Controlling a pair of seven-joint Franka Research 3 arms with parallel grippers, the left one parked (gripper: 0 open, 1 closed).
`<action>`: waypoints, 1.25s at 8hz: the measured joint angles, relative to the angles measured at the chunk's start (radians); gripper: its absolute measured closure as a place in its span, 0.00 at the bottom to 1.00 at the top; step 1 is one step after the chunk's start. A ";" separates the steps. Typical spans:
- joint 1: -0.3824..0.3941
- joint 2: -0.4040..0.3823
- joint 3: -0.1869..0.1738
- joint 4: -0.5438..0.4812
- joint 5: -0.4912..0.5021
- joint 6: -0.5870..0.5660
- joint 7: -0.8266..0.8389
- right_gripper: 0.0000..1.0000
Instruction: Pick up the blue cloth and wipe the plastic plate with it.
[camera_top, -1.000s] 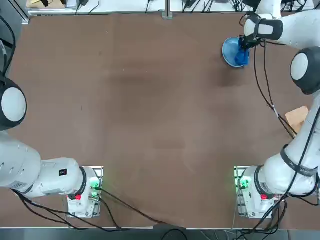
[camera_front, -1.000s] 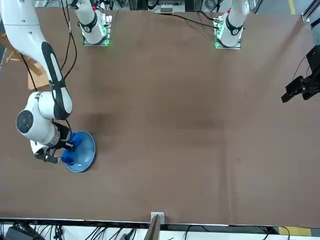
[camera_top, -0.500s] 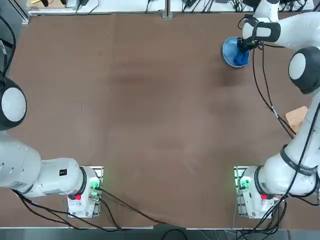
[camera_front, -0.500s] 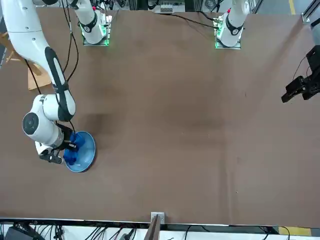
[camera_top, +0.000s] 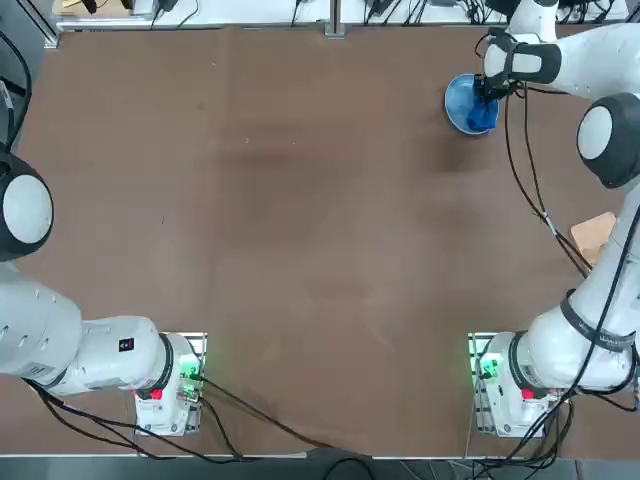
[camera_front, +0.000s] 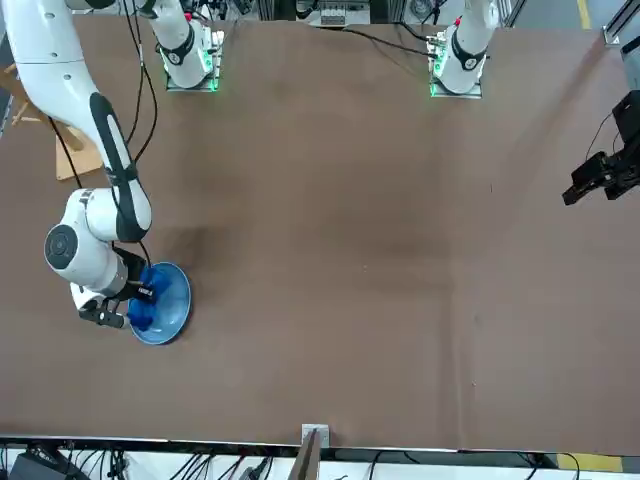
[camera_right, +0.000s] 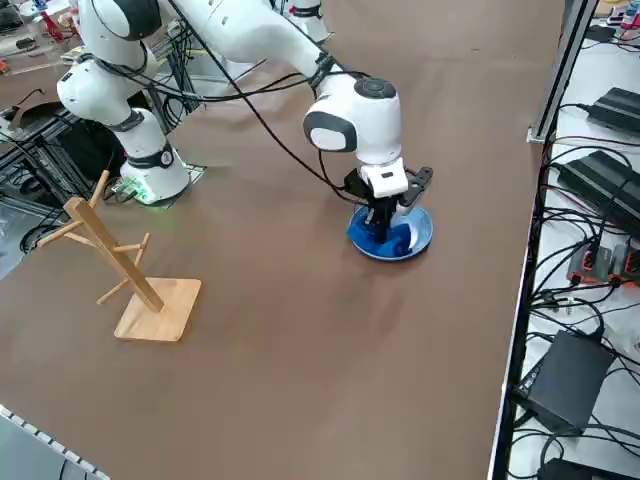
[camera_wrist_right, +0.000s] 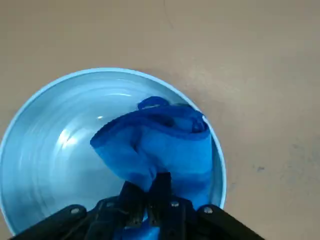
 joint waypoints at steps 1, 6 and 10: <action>-0.001 -0.002 0.000 0.000 0.000 -0.001 -0.001 0.94; 0.004 -0.031 0.009 0.005 0.001 -0.079 -0.009 0.94; 0.061 -0.051 0.015 0.004 0.013 -0.113 0.008 0.94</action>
